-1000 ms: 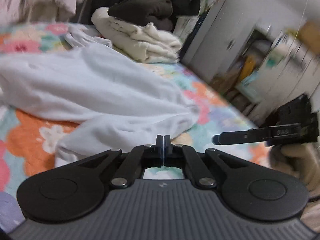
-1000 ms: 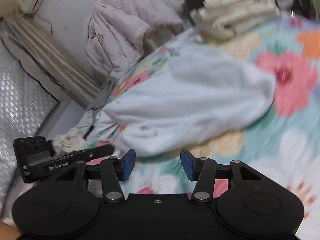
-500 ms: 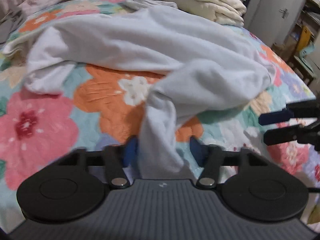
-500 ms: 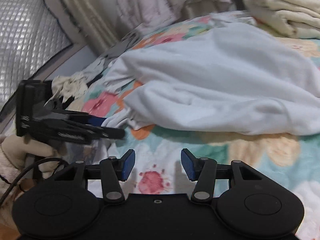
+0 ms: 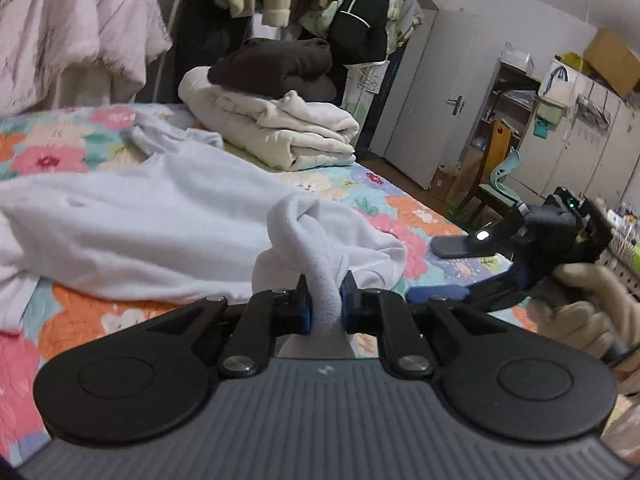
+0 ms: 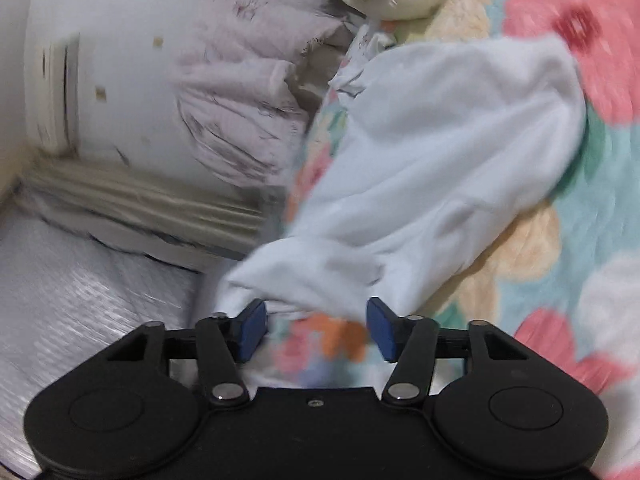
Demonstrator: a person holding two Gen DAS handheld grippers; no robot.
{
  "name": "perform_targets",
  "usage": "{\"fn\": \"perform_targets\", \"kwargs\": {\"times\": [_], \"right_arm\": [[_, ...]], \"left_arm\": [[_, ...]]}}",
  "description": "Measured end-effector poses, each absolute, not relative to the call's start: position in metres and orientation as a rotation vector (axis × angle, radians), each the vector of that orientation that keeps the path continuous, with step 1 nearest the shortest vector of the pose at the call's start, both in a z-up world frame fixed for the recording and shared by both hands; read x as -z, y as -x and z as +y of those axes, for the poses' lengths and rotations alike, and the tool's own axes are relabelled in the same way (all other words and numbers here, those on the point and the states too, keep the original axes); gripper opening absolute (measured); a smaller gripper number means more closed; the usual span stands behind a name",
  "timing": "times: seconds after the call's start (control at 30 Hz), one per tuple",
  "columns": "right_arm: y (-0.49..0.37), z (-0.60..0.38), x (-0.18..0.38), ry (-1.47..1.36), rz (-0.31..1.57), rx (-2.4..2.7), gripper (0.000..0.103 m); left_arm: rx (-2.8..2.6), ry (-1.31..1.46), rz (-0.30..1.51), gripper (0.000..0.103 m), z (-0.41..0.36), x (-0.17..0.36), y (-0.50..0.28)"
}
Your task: Fold clothes
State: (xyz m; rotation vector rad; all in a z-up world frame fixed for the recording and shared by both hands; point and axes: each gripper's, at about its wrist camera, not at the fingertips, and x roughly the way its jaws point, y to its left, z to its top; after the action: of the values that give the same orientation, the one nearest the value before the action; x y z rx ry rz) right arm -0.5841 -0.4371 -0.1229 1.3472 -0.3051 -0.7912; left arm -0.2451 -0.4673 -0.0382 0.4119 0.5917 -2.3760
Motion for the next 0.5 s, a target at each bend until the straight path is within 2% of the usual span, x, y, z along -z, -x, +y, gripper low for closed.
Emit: {"fn": "perform_targets", "kwargs": {"times": [0.1,0.23,0.3,0.33,0.5], "right_arm": [[0.580,-0.433,0.120,-1.363,-0.304,0.786,0.067],[0.592,-0.430,0.119,-1.405,-0.437,0.792,0.072],[0.602,-0.423,0.115,-1.418,-0.530,0.744,0.083],[0.606,-0.420,0.112,-1.422,-0.555,0.729,0.083],[0.595,-0.403,0.105,-1.436,-0.427,0.755,0.084]], "left_arm": [[2.437,-0.396,0.524,0.012,-0.459,0.032,0.260],[2.597,-0.462,0.411,0.012,-0.446,0.016,0.299],[2.658,-0.507,0.363,0.012,-0.431,0.011,0.315],[2.689,-0.529,0.338,0.013,-0.423,0.009,0.323],[2.775,-0.542,0.337,0.013,-0.393,0.009,0.346]]}}
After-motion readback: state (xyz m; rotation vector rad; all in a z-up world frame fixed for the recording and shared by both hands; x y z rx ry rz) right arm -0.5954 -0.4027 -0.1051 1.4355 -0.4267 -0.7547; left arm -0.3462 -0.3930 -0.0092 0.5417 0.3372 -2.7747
